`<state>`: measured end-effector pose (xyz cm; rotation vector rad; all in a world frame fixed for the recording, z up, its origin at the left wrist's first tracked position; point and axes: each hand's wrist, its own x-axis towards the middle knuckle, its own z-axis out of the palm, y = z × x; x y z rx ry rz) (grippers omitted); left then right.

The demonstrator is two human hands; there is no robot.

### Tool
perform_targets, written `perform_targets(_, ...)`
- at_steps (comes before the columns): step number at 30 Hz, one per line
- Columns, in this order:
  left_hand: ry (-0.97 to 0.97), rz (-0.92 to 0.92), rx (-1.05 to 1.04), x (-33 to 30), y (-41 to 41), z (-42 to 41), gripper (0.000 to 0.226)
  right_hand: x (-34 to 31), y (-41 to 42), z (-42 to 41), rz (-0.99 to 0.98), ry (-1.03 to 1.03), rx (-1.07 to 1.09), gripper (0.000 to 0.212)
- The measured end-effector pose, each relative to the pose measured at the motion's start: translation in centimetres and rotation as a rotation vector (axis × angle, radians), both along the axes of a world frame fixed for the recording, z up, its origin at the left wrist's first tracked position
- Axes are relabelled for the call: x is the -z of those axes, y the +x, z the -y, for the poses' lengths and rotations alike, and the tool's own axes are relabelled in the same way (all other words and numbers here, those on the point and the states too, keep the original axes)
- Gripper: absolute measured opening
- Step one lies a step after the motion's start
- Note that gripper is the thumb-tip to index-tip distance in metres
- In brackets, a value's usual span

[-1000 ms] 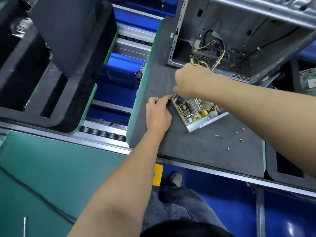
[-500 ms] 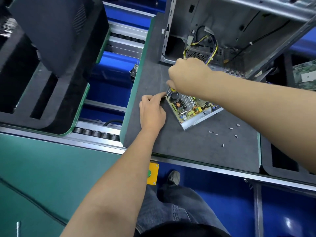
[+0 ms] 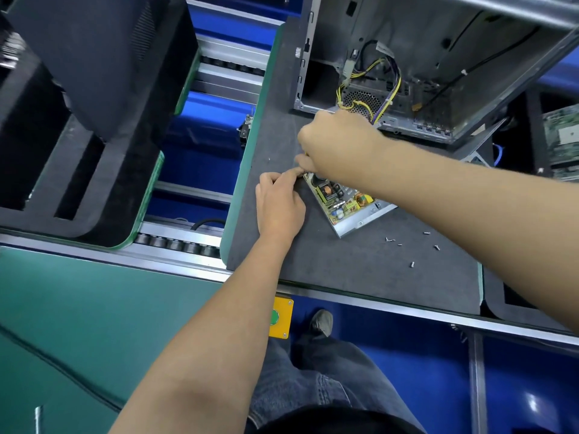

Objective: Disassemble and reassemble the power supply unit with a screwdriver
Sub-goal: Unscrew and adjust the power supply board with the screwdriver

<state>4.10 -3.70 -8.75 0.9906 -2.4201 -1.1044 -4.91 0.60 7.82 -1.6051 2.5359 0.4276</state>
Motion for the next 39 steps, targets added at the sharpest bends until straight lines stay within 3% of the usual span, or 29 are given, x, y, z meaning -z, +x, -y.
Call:
perform_targets(3,-0.009,0.001,0.012,-0.1,0.1,0.0,0.041,1.0,0.6,0.2,-0.049,-0.061,0.072,0.034)
perform_targets(6,0.013,-0.041,0.023,-0.4,0.3,-0.1,0.051,0.8,-0.5,-0.7,0.034,-0.12,0.186,0.042)
perform_targets(9,0.016,-0.066,0.009,-0.4,0.2,-0.2,0.051,0.2,-2.2,-2.6,0.137,-0.181,0.228,0.035)
perform_targets(15,-0.004,-0.125,-0.001,0.1,0.0,-0.1,0.025,-1.0,-3.7,-6.7,0.281,-0.458,0.434,0.027)
perform_targets(19,-0.155,-0.129,0.075,0.0,0.2,-0.2,0.019,-1.3,-5.1,-11.2,0.282,-0.663,0.568,0.03)
perform_targets(27,-0.387,-0.136,0.132,0.3,0.4,-0.6,0.027,-0.5,-5.5,-19.9,0.546,-1.185,0.923,0.024)
perform_targets(34,-0.408,-0.122,0.143,0.3,0.2,-0.7,0.032,3.1,-4.8,-25.6,0.728,-1.313,1.058,0.019)
perform_targets(36,-0.415,-0.12,0.151,0.3,0.2,-0.6,0.033,4.8,-4.6,-27.5,0.849,-1.274,1.083,0.01)
perform_targets(39,-0.435,-0.109,0.147,0.8,0.2,-0.3,0.032,8.1,-3.9,-30.2,0.974,-1.2,1.177,0.013)
